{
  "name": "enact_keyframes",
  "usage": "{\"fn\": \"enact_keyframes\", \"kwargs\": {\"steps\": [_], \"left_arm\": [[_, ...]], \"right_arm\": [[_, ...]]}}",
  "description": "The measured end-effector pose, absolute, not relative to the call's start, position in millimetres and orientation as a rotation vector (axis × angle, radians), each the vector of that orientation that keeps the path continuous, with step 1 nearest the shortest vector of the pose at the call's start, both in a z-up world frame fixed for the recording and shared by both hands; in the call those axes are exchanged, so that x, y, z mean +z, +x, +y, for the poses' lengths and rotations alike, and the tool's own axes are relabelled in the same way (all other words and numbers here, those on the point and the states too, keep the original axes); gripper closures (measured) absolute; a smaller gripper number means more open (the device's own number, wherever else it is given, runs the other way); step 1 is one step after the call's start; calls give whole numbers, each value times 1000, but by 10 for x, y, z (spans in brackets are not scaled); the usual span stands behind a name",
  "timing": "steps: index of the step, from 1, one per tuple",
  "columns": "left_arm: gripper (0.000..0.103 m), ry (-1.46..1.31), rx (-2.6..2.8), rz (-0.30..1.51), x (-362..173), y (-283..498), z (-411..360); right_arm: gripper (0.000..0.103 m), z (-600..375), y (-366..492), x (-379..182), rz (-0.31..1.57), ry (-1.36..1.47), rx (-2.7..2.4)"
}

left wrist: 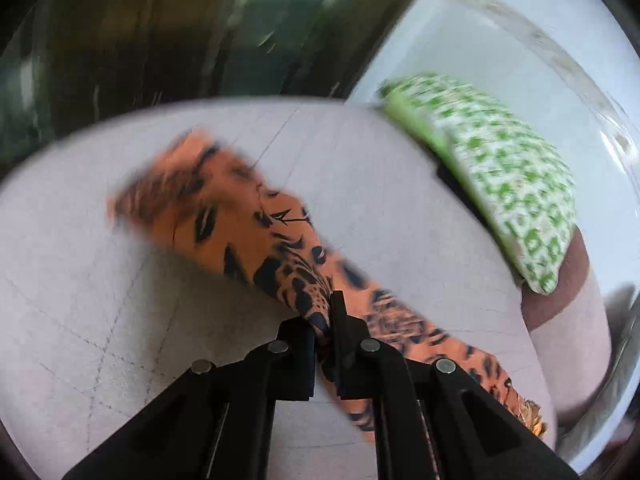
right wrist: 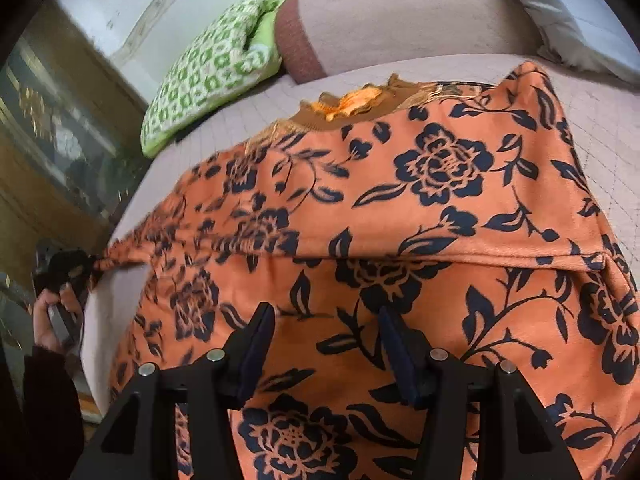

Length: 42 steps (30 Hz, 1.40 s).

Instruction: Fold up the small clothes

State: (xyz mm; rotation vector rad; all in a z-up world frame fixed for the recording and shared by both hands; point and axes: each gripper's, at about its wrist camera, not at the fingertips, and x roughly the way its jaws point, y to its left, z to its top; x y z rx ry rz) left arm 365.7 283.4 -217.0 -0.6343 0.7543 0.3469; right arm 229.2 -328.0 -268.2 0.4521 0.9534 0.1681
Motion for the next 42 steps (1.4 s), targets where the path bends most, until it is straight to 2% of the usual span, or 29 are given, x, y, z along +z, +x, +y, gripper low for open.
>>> {"fn": "enact_keyframes", "kwargs": {"steps": [3, 8, 11, 14, 15, 16, 17, 18, 21, 25, 27, 30, 37, 39, 42], "left_arm": [[97, -525, 256, 695, -1808, 3688, 2351], [97, -311, 5, 659, -1370, 3745, 1033], [97, -159, -193, 670, -1300, 3699, -42], [94, -32, -367, 735, -1459, 3595, -887], [82, 34, -454, 791, -1595, 3548, -1231], [62, 98, -511, 840, -1718, 3530, -1484], [54, 179, -524, 881, -1843, 3508, -1690], [51, 230, -512, 888, -1906, 3475, -1783], [46, 235, -496, 863, -1871, 3506, -1699], [24, -28, -419, 803, -1561, 3586, -887], [23, -126, -341, 783, -1470, 3644, -498], [23, -227, -176, 825, -1617, 3862, 43], [23, -198, 82, 1159, -2532, 4223, 456], [23, -188, 85, 1204, -2683, 4274, 411], [23, -168, 65, 1186, -2626, 4284, 350]], "right_arm": [[45, -3447, 2301, -2616, 920, 546, 141], [45, -3745, 2263, -2463, 847, 606, 71], [45, -4020, 2229, -2401, 810, 680, 30], [45, -4309, 2175, -2336, 775, 727, -22], [45, -4411, 2159, -2316, 765, 740, -40], [45, -4534, 2141, -2302, 755, 758, -64], [45, -4630, 2125, -2297, 749, 776, -83], [45, -4716, 2108, -2298, 744, 793, -100], [36, -4999, 2060, -2331, 720, 878, -133], [36, -5158, 2096, -2365, 713, 938, -134], [36, -5094, 2128, -2374, 728, 913, -135], [36, -4872, 2225, -2345, 767, 813, -109], [36, -4074, 2331, -2221, 806, 527, 78], [36, -3894, 2352, -2220, 829, 562, 212], [36, -3632, 2474, -2296, 886, 697, 392]]}}
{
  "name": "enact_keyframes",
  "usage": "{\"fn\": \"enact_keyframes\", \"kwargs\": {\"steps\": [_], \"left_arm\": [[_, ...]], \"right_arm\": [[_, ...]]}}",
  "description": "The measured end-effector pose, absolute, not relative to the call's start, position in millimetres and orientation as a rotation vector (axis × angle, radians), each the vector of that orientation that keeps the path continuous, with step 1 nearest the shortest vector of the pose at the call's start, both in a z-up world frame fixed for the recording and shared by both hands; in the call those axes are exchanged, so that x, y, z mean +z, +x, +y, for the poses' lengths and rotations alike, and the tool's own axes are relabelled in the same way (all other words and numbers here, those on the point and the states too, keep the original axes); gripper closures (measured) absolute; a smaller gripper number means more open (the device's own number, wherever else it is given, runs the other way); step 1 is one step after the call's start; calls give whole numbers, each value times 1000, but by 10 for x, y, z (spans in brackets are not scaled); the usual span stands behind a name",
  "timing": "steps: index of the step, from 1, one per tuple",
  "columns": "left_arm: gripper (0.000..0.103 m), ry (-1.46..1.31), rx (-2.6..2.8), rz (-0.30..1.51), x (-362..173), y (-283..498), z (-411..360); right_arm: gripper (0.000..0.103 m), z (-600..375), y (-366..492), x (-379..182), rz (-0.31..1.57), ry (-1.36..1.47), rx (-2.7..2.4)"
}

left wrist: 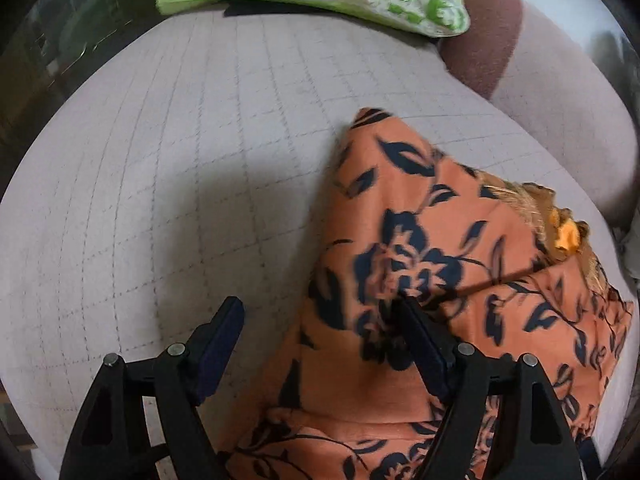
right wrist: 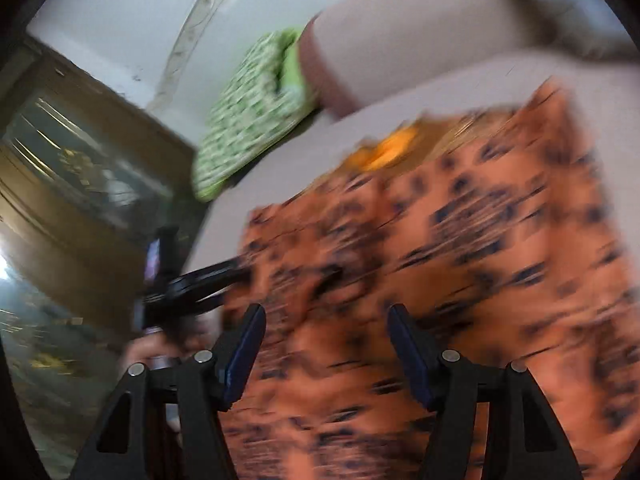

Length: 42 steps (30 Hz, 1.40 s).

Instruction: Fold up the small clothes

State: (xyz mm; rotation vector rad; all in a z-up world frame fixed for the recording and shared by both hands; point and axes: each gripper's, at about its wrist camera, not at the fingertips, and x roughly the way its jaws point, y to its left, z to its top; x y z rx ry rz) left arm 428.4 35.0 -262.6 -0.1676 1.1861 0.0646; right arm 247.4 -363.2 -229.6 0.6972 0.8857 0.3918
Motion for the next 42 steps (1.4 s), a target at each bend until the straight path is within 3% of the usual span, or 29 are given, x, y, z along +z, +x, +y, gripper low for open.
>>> {"fn": "enact_keyframes", "kwargs": {"steps": [10, 12, 13, 19, 21, 22, 23, 24, 25, 31, 36, 42], "left_arm": [[23, -210, 47, 1213, -2666, 4301, 515], [23, -215, 49, 1214, -2703, 4325, 584], [23, -215, 49, 1214, -2699, 4336, 579], [23, -214, 53, 1209, -2717, 4352, 565], [23, -212, 56, 1208, -2709, 4340, 533], [23, -211, 58, 1209, -2714, 4341, 525], [23, -209, 58, 1210, -2719, 4337, 509], [23, -207, 60, 1210, -2718, 4337, 500], [23, -205, 62, 1210, -2719, 4337, 494], [23, -192, 73, 1207, -2721, 4303, 437], [23, -203, 69, 1213, -2731, 4308, 437], [22, -184, 78, 1210, -2728, 4317, 408]], "right_arm": [[37, -3321, 3095, -2705, 874, 985, 396], [55, -3270, 3190, -2734, 882, 1007, 395], [76, -3257, 3226, -2723, 879, 1015, 414], [80, -3984, 2924, -2361, 549, 1227, 312], [78, -4398, 2722, -2522, 517, 1377, 187], [68, -4652, 2548, -2684, 505, 1475, 120], [38, -4808, 2403, -2811, 493, 1543, 72], [25, -4948, 2228, -2950, 482, 1615, 23], [21, -5058, 2024, -3077, 461, 1675, -38], [21, -5078, 1909, -2942, 532, 1553, -54], [21, -4717, 2252, -2230, 672, 1009, -76], [22, -4890, 2193, -2241, 639, 1080, 40]]}}
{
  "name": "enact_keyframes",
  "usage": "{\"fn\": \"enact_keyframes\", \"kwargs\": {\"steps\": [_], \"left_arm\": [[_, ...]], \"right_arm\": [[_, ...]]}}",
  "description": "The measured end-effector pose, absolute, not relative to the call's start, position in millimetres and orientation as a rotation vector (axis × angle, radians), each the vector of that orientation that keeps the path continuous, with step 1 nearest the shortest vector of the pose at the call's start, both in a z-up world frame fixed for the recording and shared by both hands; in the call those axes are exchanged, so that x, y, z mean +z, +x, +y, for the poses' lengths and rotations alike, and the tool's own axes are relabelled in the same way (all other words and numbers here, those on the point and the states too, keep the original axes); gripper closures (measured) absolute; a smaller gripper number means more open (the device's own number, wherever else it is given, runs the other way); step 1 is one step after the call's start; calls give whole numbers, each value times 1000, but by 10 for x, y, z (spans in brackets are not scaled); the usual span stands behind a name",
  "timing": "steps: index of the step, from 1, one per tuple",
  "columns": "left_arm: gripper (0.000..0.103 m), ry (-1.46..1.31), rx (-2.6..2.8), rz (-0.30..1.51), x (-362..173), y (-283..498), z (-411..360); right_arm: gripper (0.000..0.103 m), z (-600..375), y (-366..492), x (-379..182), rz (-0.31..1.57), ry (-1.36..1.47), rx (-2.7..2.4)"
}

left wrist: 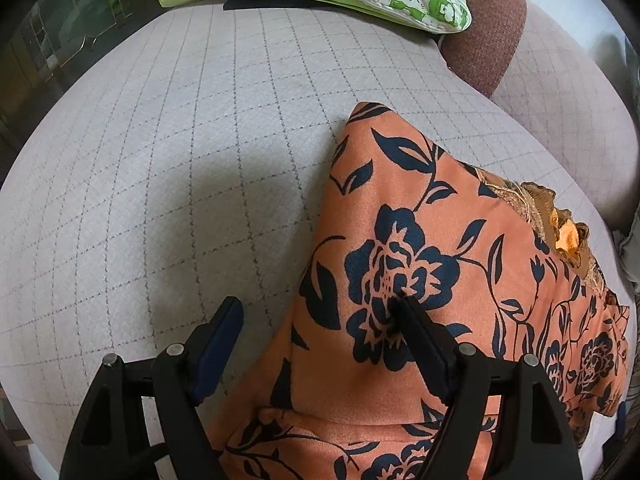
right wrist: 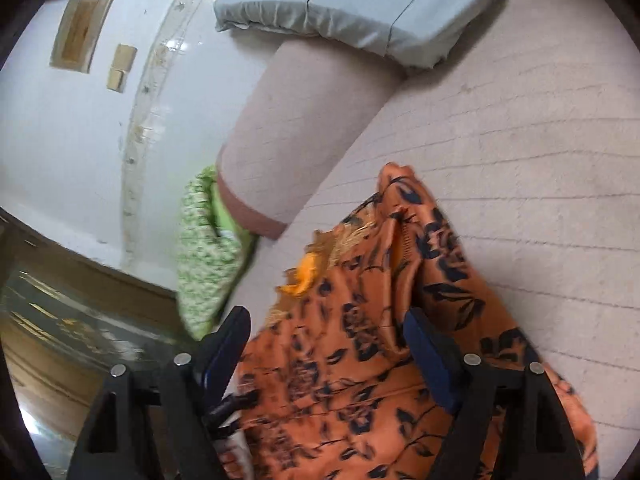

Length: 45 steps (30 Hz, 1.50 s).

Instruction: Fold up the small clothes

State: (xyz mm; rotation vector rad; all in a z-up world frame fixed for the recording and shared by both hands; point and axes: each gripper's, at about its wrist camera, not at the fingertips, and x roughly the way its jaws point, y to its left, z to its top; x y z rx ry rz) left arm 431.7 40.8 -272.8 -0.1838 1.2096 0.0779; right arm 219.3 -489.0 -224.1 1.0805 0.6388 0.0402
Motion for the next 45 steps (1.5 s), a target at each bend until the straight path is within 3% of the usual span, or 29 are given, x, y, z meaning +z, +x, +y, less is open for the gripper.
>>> {"fn": "enact_keyframes", "kwargs": {"steps": [6, 10, 13, 23, 32, 39, 45], "left_arm": [[20, -167, 100, 1202, -2744, 4328, 315], [19, -154, 106, 1200, -2743, 4335, 254], [18, -155, 97, 1204, -2740, 4348, 237], [18, 33, 108, 1070, -2443, 4273, -107], [16, 155, 58, 1115, -2676, 4356, -467], [16, 142, 47, 1068, -2578, 4302, -451], [16, 216, 58, 1072, -2691, 4264, -574]], "right_arm": [[22, -4664, 2356, -2199, 627, 964, 236], [22, -4754, 2588, -2615, 747, 1038, 152], [36, -5018, 2638, -2918, 770, 1065, 1], [33, -5041, 2730, -2356, 624, 1000, 89], [34, -5293, 3043, -2879, 710, 1105, 38], [34, -5209, 2993, -2626, 670, 1094, 62], [34, -4848, 3058, -2786, 823, 1019, 57]]}}
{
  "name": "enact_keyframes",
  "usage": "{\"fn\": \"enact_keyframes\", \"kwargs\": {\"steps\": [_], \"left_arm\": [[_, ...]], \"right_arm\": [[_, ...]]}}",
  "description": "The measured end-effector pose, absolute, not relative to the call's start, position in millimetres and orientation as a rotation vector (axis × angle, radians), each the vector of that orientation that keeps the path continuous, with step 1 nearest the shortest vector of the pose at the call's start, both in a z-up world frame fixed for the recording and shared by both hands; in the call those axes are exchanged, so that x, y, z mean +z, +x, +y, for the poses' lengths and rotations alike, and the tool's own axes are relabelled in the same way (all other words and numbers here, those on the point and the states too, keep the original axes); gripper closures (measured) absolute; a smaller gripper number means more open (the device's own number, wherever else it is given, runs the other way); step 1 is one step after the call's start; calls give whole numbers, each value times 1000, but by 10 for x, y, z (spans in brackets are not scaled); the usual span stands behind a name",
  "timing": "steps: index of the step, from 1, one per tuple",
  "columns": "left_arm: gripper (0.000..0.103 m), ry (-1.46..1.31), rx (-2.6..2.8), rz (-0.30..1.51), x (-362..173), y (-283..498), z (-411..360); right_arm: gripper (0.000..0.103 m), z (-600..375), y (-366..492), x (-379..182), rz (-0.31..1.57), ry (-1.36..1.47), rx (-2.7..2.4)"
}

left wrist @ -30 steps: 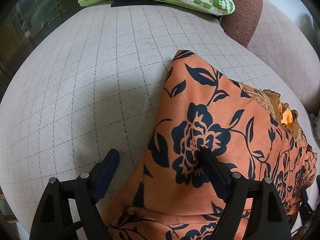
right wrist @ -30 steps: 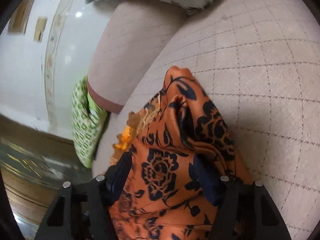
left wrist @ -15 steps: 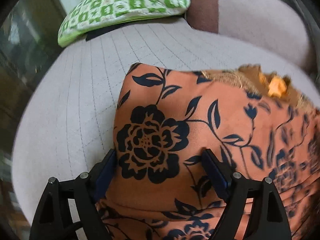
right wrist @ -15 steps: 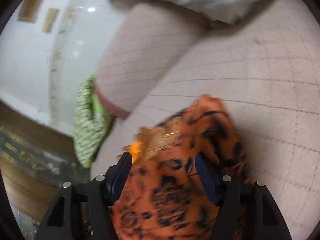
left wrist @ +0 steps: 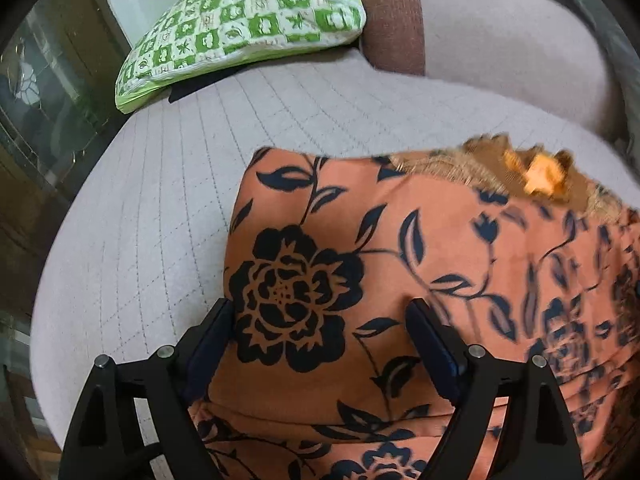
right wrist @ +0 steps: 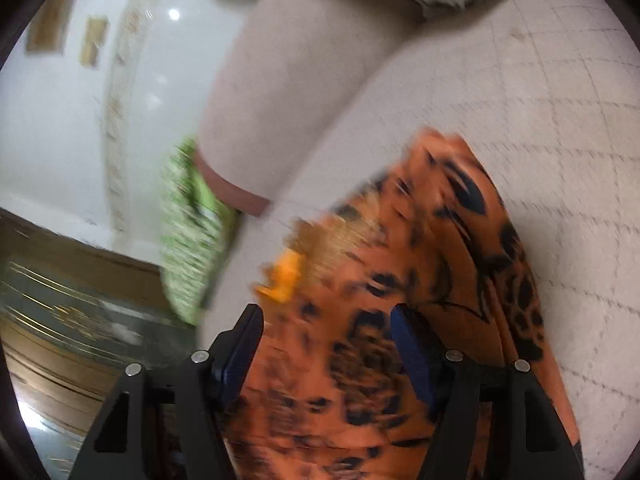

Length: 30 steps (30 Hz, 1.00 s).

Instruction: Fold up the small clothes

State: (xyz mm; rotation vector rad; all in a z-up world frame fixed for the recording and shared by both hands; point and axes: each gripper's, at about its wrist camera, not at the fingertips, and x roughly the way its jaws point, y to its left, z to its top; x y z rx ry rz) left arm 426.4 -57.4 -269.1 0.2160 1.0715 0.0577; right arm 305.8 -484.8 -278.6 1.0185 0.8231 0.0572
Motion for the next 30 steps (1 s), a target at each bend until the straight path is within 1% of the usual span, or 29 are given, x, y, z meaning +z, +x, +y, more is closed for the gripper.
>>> {"fn": "enact_keyframes", "kwargs": {"steps": [2, 4, 13, 18, 21, 23, 30], "left_arm": [[16, 222, 60, 1074, -2696, 4271, -574], [16, 192, 51, 1062, -2628, 4268, -552], [16, 150, 34, 883, -2115, 4097, -561], [16, 164, 34, 794, -1876, 3921, -616], [16, 160, 30, 752, -1741, 3870, -617], [16, 153, 24, 742, -1690, 3858, -620], [16, 163, 20, 737, -1669, 3855, -674]], "right_arm": [[34, -4786, 3081, -2775, 833, 953, 54], [34, -4772, 3092, -2718, 849, 946, 48], [34, -4634, 2861, -2469, 840, 944, 108], [34, -4515, 2832, -2469, 862, 919, 118], [34, -4476, 2897, -2615, 936, 870, 75], [34, -4474, 2917, -2723, 959, 867, 69], [34, -4411, 2936, -2593, 954, 828, 81]]}}
